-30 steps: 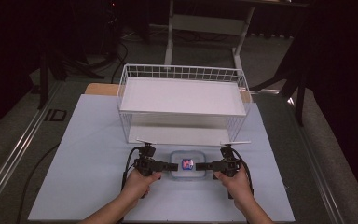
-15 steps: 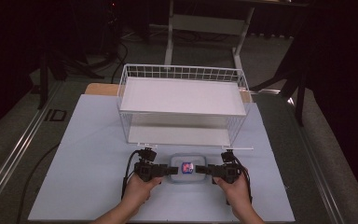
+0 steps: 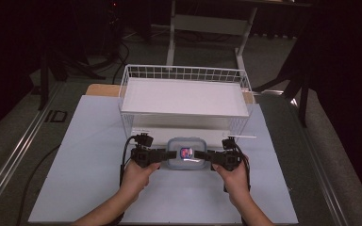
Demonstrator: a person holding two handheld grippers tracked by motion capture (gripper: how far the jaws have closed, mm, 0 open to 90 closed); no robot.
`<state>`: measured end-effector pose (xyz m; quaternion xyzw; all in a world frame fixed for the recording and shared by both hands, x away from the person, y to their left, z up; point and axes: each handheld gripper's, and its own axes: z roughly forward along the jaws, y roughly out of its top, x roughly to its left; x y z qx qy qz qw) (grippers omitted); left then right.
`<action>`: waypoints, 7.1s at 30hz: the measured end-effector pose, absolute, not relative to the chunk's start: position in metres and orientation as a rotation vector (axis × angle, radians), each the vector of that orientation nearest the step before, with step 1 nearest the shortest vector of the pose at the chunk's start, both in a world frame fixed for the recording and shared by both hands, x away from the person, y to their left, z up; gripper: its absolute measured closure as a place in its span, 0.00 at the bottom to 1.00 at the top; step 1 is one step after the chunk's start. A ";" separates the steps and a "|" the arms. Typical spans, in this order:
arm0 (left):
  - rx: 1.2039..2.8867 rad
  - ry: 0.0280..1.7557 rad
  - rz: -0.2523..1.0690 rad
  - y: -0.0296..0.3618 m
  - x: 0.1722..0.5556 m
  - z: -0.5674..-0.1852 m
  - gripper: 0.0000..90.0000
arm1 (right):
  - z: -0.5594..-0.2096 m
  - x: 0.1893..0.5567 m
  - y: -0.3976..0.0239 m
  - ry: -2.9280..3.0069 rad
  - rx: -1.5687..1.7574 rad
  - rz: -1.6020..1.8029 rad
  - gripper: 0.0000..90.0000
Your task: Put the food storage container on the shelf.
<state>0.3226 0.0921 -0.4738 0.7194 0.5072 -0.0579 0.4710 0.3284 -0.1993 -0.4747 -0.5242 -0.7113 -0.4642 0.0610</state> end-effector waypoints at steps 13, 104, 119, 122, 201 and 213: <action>1.702 1.224 -0.080 0.102 0.360 -0.499 0.56 | -0.491 0.368 -0.186 -2.127 -1.622 -1.471 0.47; 1.829 0.872 0.164 0.156 0.226 -0.494 0.02 | -0.486 0.321 -0.159 -2.557 -1.445 -1.579 0.43; 1.835 0.863 0.254 0.169 0.218 -0.512 0.02 | -0.512 0.333 -0.151 -2.526 -1.498 -1.438 0.87; 1.855 0.840 0.266 0.164 0.218 -0.516 0.02 | -0.515 0.336 -0.148 -2.552 -1.534 -1.423 0.98; 1.741 0.795 0.346 0.169 0.215 -0.507 0.02 | -0.509 0.367 -0.112 -2.644 -1.481 -1.554 0.85; 1.735 0.801 0.362 0.170 0.215 -0.505 0.02 | -0.501 0.333 -0.120 -2.666 -1.388 -1.643 0.47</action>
